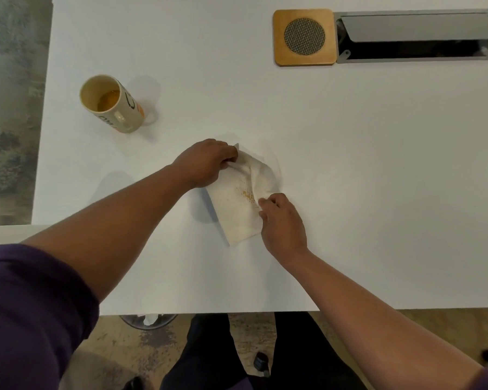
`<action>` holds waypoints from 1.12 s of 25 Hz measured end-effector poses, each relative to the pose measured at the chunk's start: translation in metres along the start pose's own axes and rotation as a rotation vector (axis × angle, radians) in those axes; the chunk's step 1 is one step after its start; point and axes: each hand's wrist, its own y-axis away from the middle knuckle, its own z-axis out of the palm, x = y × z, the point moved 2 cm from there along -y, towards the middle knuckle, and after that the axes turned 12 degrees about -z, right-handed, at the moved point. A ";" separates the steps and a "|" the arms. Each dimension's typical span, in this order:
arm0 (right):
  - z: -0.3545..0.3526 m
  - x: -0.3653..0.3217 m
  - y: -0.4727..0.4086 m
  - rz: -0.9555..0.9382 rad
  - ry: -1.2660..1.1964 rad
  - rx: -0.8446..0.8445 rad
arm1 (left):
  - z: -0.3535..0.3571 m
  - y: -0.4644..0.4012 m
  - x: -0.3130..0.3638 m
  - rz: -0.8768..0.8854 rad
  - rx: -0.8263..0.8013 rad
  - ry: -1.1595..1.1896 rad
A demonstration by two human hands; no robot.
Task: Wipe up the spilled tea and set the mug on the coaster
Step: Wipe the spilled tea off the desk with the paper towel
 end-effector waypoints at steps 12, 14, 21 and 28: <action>-0.059 0.025 -0.034 0.122 -0.465 -0.388 | 0.013 0.077 -0.001 -0.279 -0.294 -0.014; -0.078 0.025 -0.043 0.170 -0.579 -0.380 | 0.001 0.079 0.007 -0.260 -0.300 0.039; -0.113 0.038 -0.065 0.175 -0.714 -0.232 | -0.047 0.074 0.022 -0.243 -0.125 0.317; -0.090 0.053 -0.065 0.093 -0.190 -0.072 | -0.026 0.065 0.019 -0.214 0.018 0.189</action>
